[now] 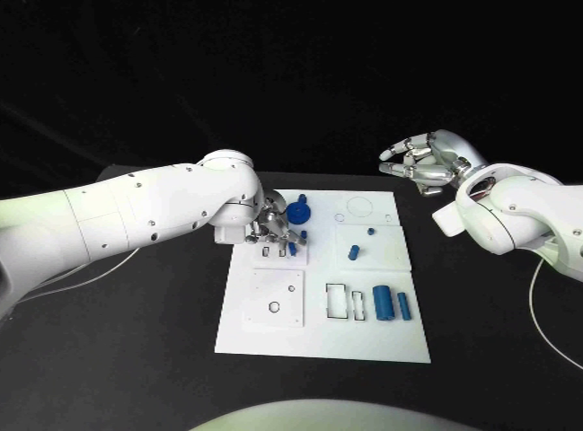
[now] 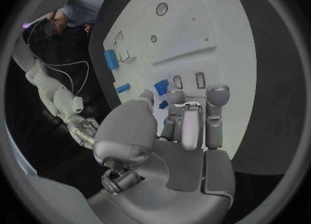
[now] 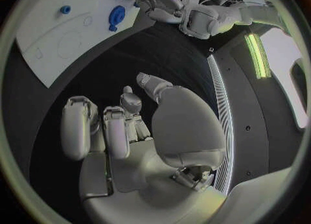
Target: Assemble the parts on the task board
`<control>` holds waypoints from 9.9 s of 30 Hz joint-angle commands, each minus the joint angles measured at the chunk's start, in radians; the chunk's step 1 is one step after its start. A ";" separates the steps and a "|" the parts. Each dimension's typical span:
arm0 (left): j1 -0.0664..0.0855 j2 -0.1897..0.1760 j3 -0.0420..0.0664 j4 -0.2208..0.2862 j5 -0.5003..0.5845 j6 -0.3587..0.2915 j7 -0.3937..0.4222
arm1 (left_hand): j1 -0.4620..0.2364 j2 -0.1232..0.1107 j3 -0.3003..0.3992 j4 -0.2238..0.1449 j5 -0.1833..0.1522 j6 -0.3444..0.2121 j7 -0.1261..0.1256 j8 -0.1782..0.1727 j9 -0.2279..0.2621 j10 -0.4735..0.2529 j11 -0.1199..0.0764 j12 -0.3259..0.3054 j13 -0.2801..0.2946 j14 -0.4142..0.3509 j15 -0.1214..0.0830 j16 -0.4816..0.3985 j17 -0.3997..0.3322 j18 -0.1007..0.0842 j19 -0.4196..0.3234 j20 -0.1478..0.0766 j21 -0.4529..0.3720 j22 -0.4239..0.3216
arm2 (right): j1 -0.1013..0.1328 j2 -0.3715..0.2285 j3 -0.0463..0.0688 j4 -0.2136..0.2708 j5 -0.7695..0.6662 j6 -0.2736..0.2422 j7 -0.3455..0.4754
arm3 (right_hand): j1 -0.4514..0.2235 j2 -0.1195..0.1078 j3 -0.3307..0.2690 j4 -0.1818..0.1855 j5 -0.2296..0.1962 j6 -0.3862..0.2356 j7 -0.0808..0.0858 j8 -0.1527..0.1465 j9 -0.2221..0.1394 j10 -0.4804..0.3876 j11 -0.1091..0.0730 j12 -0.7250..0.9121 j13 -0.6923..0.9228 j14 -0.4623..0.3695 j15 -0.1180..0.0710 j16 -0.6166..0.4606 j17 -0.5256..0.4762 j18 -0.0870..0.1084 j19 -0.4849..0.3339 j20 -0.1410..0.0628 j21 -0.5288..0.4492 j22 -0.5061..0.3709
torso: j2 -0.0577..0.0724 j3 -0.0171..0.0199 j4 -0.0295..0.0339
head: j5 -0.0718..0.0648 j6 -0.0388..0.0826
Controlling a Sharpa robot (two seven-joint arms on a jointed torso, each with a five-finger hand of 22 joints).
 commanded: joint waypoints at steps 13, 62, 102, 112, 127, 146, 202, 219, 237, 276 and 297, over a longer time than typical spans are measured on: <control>-0.002 0.009 -0.001 -0.011 0.013 0.027 0.000 | 0.045 0.006 0.035 0.002 0.001 -0.006 0.002 -0.015 -0.001 -0.008 0.000 0.005 0.001 0.032 0.008 -0.003 0.056 -0.006 -0.006 0.004 0.000 0.003 | -0.004 0.004 0.000 -0.001 -0.010 0.002 -0.004 | -0.002 -0.004 -0.005 0.004 0.006 -0.006 0.002 0.008 0.002 -0.004 0.002 -0.005 0.000 0.078 -0.004 -0.001 0.182 0.011 0.003 -0.007 -0.004 -0.001 | -0.001 0.0001 0.0000 | 0.000 -0.003; -0.006 -0.023 -0.001 0.001 0.115 -0.004 0.018 | 0.073 -0.184 0.910 -0.211 0.001 -0.023 0.006 -0.007 0.077 -0.004 -0.001 0.013 -0.018 0.035 0.007 0.003 0.069 -0.009 -0.002 0.003 0.020 0.037 | -0.006 0.004 0.000 -0.004 -0.027 0.008 -0.009 | -0.001 -0.003 -0.004 0.004 0.007 -0.006 0.002 0.010 0.003 -0.002 0.002 -0.004 0.001 0.079 -0.004 0.000 0.183 0.011 0.004 -0.007 -0.002 0.001 | -0.001 0.0014 0.0020 | -0.001 -0.012; -0.037 -0.057 -0.003 0.087 -0.093 -0.204 0.035 | -0.044 -0.248 0.988 -0.261 0.156 0.058 -0.035 0.042 0.113 0.122 -0.039 0.070 0.063 0.078 -0.027 0.048 0.169 -0.035 0.094 -0.025 0.104 0.192 | -0.009 -0.002 0.000 -0.005 -0.027 0.006 -0.008 | -0.001 -0.003 -0.004 0.005 0.008 -0.006 0.002 0.013 0.004 -0.003 0.001 -0.005 -0.002 0.078 -0.005 -0.002 0.181 0.012 0.003 -0.007 -0.006 -0.002 | -0.002 0.0060 0.0111 | -0.001 -0.025; -0.041 -0.052 -0.005 0.080 -0.092 -0.187 0.028 | -0.055 -0.243 0.988 -0.260 0.161 0.072 -0.042 0.052 0.119 0.146 -0.046 0.091 0.094 0.079 -0.032 0.048 0.170 -0.040 0.109 -0.029 0.116 0.218 | -0.009 -0.003 0.000 -0.005 -0.028 0.004 -0.008 | -0.003 -0.002 -0.004 0.008 0.007 -0.008 0.002 0.016 0.005 -0.005 0.001 -0.007 -0.005 0.078 -0.005 -0.002 0.182 0.012 0.003 -0.007 -0.006 -0.002 | -0.002 0.0058 0.0101 | -0.001 -0.028; -0.042 -0.052 -0.006 0.078 -0.093 -0.144 0.021 | -0.061 -0.240 0.988 -0.260 0.166 0.080 -0.047 0.059 0.123 0.155 -0.049 0.097 0.104 0.080 -0.035 0.050 0.173 -0.042 0.115 -0.032 0.121 0.228 | -0.009 0.001 -0.001 -0.017 0.018 -0.012 0.036 | 0.006 -0.024 0.045 0.021 -0.004 -0.083 0.025 0.043 0.014 -0.267 0.028 -0.407 -0.443 -0.257 0.020 -0.552 -0.411 0.130 -0.313 0.017 -0.712 -0.629 | -0.003 0.0057 0.0118 | 0.003 -0.029; -0.051 -0.043 -0.010 0.068 -0.107 -0.160 0.018 | -0.066 -0.237 0.987 -0.259 0.167 0.087 -0.050 0.065 0.127 0.161 -0.052 0.101 0.109 0.080 -0.038 0.051 0.176 -0.043 0.119 -0.034 0.124 0.234 | -0.009 0.001 -0.001 -0.020 0.088 -0.049 0.077 | 0.014 -0.021 0.026 0.014 -0.004 -0.142 0.050 0.087 0.022 -0.317 0.056 -0.519 -0.627 -0.354 0.047 -0.733 -0.554 0.129 -0.310 0.042 -0.924 -0.808 | -0.002 0.0062 0.0115 | 0.003 -0.033; -0.053 -0.049 -0.011 0.080 -0.119 -0.096 0.008 | -0.099 -0.239 0.955 -0.245 0.158 0.098 -0.060 0.081 0.139 0.173 -0.060 0.107 0.115 0.083 -0.044 0.055 0.184 -0.046 0.127 -0.040 0.131 0.250 | -0.016 0.001 -0.002 -0.021 0.094 -0.041 0.074 | 0.012 -0.020 0.017 0.013 -0.002 -0.134 0.049 0.108 0.026 -0.318 0.056 -0.522 -0.654 -0.357 0.048 -0.744 -0.563 0.128 -0.300 0.043 -0.947 -0.833 | -0.003 0.0065 0.0103 | 0.000 -0.038; -0.053 -0.048 -0.011 0.075 -0.117 -0.084 0.007 | -0.116 -0.243 0.927 -0.229 0.154 0.101 -0.064 0.082 0.139 0.174 -0.062 0.107 0.116 0.083 -0.046 0.055 0.184 -0.046 0.128 -0.042 0.131 0.253 | -0.016 0.000 -0.002 -0.021 0.094 -0.042 0.074 | 0.010 -0.020 0.015 0.014 -0.002 -0.136 0.049 0.110 0.026 -0.320 0.057 -0.522 -0.658 -0.359 0.049 -0.746 -0.564 0.128 -0.299 0.043 -0.952 -0.837 | -0.003 0.0064 0.0112 | -0.003 -0.039; -0.053 -0.044 -0.011 0.062 -0.115 -0.076 0.005 | -0.170 -0.239 0.859 -0.165 0.143 0.111 -0.067 0.079 0.137 0.173 -0.065 0.110 0.120 0.083 -0.049 0.055 0.186 -0.047 0.130 -0.045 0.130 0.256 | -0.016 -0.002 -0.002 -0.017 0.096 -0.044 0.076 | 0.007 -0.020 0.012 0.016 -0.003 -0.138 0.050 0.112 0.026 -0.322 0.058 -0.522 -0.663 -0.361 0.050 -0.747 -0.565 0.128 -0.299 0.044 -0.957 -0.842 | -0.002 0.0059 0.0110 | -0.005 -0.041; -0.053 -0.033 -0.012 0.045 -0.117 -0.063 0.003 | -0.204 -0.234 0.648 -0.056 0.134 0.128 -0.068 0.073 0.132 0.175 -0.065 0.117 0.128 0.085 -0.049 0.057 0.192 -0.049 0.136 -0.046 0.129 0.266 | -0.016 -0.006 -0.002 -0.008 0.099 -0.044 0.081 | -0.001 -0.021 0.004 0.021 -0.007 -0.143 0.051 0.117 0.026 -0.324 0.059 -0.519 -0.671 -0.363 0.052 -0.749 -0.567 0.128 -0.296 0.046 -0.966 -0.852 | -0.003 0.0062 0.0115 | -0.011 -0.041; -0.052 -0.064 0.000 0.082 -0.121 -0.114 0.005 | -0.264 -0.232 0.472 0.004 0.133 0.128 -0.070 0.066 0.130 0.172 -0.067 0.116 0.126 0.084 -0.051 0.055 0.188 -0.048 0.137 -0.047 0.125 0.266 | -0.016 -0.005 -0.002 -0.014 0.103 -0.043 0.082 | -0.007 -0.022 -0.003 0.026 -0.011 -0.146 0.051 0.121 0.026 -0.325 0.060 -0.516 -0.676 -0.363 0.053 -0.749 -0.568 0.128 -0.292 0.047 -0.973 -0.859 | -0.004 0.0060 0.0114 | -0.011 -0.039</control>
